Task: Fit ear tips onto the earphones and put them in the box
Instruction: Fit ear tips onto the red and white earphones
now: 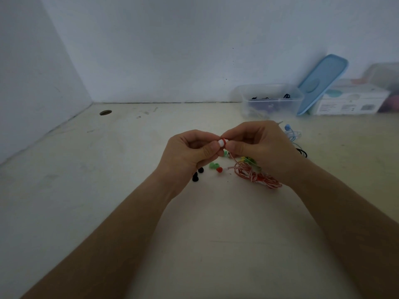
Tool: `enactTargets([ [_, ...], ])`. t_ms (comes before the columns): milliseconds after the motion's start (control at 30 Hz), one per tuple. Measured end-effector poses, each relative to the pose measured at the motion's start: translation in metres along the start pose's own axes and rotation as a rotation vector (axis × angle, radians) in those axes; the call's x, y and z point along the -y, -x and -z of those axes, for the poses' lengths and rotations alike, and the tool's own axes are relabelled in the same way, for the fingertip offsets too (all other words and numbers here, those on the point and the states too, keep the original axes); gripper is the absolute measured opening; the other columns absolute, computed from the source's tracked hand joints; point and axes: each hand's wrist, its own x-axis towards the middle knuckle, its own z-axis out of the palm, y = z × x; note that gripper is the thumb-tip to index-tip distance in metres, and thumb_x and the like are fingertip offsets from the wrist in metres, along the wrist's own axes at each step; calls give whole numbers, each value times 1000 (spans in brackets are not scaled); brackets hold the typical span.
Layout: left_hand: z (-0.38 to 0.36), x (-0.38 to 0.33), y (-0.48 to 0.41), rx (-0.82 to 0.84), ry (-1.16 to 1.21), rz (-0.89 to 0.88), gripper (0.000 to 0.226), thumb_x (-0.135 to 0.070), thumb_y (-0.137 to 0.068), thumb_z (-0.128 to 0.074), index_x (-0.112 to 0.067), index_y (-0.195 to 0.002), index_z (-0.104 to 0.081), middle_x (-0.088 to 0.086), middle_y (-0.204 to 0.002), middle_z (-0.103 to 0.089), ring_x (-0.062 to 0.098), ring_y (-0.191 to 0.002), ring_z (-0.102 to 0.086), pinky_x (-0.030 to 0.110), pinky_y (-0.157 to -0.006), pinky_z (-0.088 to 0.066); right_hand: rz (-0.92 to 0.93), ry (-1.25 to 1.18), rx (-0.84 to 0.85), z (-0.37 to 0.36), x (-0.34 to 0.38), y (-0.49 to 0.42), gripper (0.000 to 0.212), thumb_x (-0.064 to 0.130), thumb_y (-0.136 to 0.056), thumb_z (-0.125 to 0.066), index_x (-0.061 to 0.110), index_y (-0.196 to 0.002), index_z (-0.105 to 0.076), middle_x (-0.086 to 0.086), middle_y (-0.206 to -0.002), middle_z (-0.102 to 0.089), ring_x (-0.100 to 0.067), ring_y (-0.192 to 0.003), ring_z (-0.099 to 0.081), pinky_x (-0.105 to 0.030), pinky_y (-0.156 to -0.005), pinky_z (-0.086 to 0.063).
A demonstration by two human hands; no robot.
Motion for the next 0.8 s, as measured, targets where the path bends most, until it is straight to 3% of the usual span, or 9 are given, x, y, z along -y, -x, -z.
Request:
enactTargets([
  [267,2,-1,0,-4,-33,15,16,-15,-69,-75,-9,-84,-74,11,-76,-74,18,-72,-72,20,-67,-57,0,44,3,0,0,0,17,10,-82,-73,8,-99,-75,-9,-85,-77,-17,-76,-73,-22,-70,-57],
  [500,3,-2,-1,-7,-62,3,18,-17,-71,-75,-9,-87,-74,14,-80,-75,20,-76,-72,23,-72,-57,24,83,-50,-3,-4,0,16,11,-82,-77,9,-97,-76,-9,-83,-76,-27,-75,-73,-31,-73,-61],
  [633,2,-4,0,-9,-43,-9,19,-16,-71,-75,-9,-89,-75,14,-81,-75,20,-78,-72,23,-75,-57,-7,-16,-61,-4,-3,0,25,20,-77,-75,9,-99,-75,-9,-83,-76,-20,-73,-71,-26,-71,-58],
  [800,1,-4,-1,-6,-17,2,21,-10,-75,-72,-3,-95,-73,13,-82,-75,18,-77,-73,20,-73,-57,-32,-19,-50,0,-3,-1,19,9,-82,-74,7,-101,-74,-5,-80,-76,-13,-69,-69,-22,-68,-56],
])
